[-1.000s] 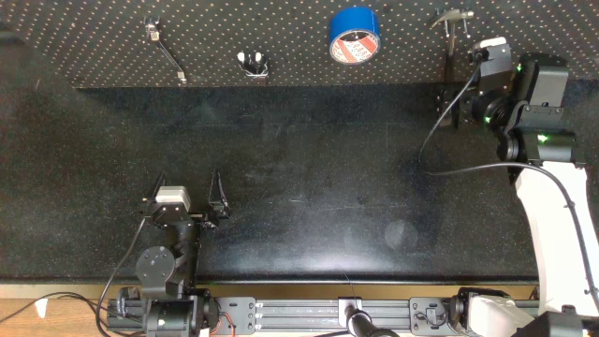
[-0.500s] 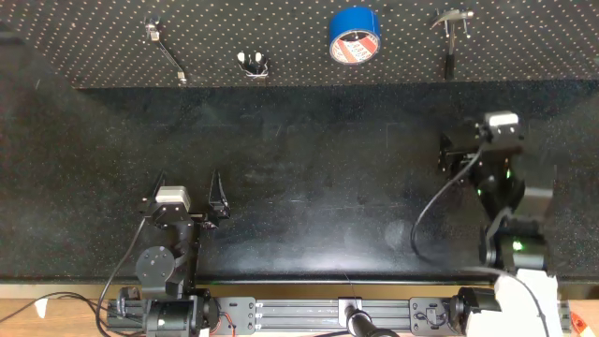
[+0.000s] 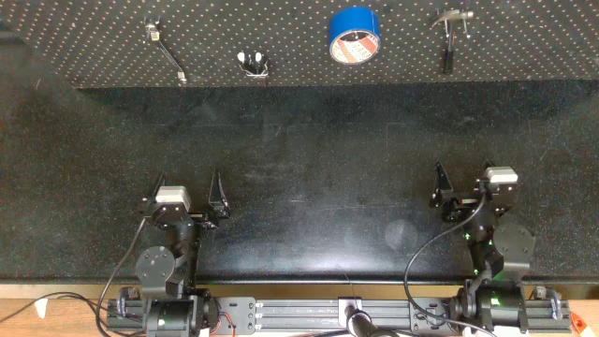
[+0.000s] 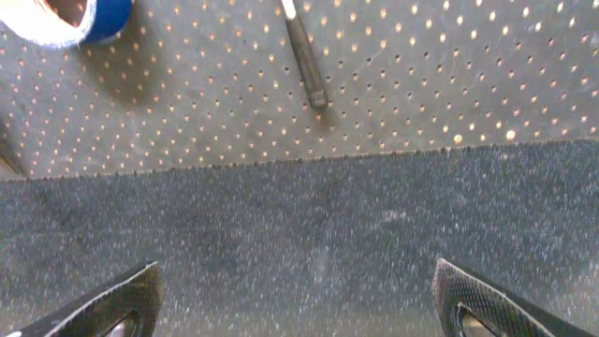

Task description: Place Tools Onto Pegboard

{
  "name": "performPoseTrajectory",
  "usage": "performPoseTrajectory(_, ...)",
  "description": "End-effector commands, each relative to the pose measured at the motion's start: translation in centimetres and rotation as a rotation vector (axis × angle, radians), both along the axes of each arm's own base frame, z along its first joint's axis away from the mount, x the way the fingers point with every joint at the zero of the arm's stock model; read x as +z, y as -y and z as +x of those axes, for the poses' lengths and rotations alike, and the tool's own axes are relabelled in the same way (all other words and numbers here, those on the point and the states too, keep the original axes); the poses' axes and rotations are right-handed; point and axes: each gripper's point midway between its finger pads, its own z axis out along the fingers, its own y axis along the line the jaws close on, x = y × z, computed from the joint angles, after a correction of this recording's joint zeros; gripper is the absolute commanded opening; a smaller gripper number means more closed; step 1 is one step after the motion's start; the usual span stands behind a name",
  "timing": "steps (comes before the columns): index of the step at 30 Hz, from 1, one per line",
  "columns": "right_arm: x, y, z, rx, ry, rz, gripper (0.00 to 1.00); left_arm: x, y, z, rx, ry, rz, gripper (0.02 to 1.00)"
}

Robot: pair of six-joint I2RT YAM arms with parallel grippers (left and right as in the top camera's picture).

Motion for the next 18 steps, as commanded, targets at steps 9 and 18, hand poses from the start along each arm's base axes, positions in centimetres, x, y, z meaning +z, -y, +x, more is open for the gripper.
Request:
performPoseTrajectory(9, 2.0, -0.9, -1.6, 0.015, 0.108, -0.067, 0.939, 0.0, 0.1, 0.0, -0.007, 0.001, 0.016, 0.996)
performPoseTrajectory(18, 2.8, -2.7, -2.0, 0.088, 0.144, -0.061, 0.941, 0.0, 0.1, 0.0, -0.008, 0.001, 0.016, 0.996)
